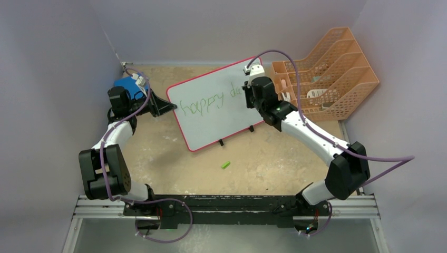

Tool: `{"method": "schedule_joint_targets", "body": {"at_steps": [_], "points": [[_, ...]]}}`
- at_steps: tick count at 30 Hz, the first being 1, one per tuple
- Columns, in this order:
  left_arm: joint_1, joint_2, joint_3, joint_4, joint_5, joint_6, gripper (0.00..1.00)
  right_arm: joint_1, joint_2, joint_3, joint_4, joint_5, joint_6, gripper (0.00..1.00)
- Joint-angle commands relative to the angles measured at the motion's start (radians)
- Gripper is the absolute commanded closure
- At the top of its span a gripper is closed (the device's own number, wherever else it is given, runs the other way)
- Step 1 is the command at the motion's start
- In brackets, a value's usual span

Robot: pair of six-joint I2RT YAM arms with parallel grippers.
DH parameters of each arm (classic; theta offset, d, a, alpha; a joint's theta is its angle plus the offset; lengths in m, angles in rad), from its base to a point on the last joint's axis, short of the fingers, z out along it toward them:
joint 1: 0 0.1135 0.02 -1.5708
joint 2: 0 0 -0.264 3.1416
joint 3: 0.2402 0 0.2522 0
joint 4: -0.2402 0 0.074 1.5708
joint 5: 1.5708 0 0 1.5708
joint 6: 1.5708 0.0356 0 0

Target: Write a sentence on the whiteboard

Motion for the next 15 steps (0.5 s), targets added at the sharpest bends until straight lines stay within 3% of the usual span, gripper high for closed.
{"method": "schedule_joint_targets", "body": {"at_steps": [1,15], "points": [[-0.010,-0.024,0.027,0.006,-0.008,0.048,1.00,-0.009,-0.029,-0.021,0.006,0.020,0.007,1.00],[-0.010,-0.024,0.026,0.006,-0.011,0.050,1.00,-0.008,-0.057,-0.031,-0.004,0.025,0.013,1.00]]}}
